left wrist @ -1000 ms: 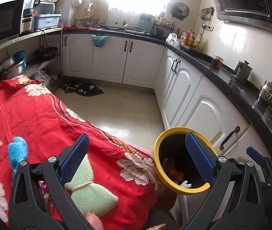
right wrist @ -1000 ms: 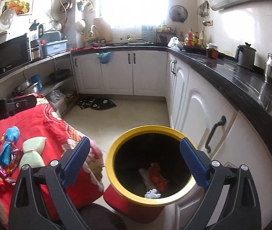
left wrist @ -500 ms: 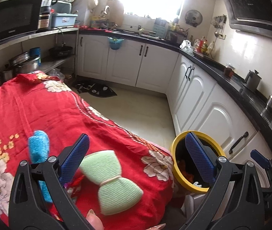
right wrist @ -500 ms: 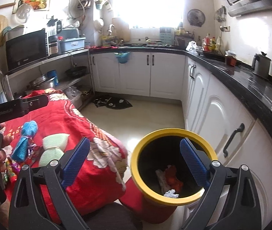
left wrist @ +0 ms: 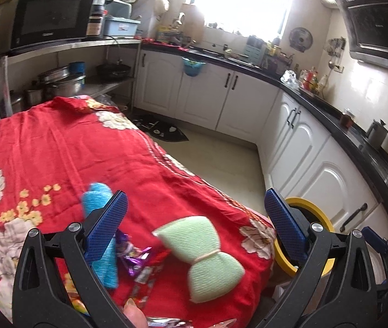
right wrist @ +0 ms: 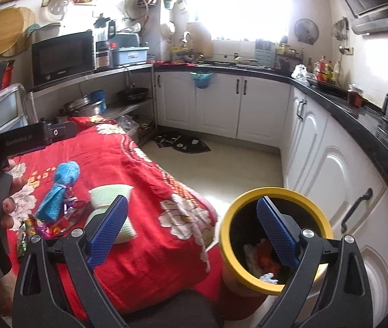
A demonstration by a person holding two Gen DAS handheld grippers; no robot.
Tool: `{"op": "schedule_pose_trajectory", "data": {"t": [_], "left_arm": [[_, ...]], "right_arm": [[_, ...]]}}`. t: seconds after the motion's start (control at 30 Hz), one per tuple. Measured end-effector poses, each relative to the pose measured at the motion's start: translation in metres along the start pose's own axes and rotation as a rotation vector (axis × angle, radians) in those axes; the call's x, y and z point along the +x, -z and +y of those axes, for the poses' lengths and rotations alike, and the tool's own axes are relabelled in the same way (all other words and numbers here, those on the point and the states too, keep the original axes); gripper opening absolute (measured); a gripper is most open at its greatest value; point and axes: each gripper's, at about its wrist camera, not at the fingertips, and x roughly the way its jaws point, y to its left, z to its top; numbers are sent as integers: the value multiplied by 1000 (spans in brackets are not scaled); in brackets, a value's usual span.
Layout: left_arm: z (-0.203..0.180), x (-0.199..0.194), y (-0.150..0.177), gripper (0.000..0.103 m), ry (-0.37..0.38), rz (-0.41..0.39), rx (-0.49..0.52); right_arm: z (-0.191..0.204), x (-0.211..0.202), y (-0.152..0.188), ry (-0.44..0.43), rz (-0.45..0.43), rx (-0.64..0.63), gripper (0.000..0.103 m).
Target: Collect trash
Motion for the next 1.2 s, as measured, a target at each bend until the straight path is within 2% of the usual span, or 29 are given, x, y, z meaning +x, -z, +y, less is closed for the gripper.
{"op": "schedule_pose_trajectory", "data": {"t": [0.6,0.93,1.2], "left_arm": [[77,-16,-5,92,-129,-13,-101],[103,-2,9,92,-191,55,-118],[118,18,27,92,-215,156,-114]], "right_arm": [[61,20,-8,-126,35,-102,95],[78,38,-7,-163,78,-137,95],[90,63,-1,-186,140,-160,95]]}}
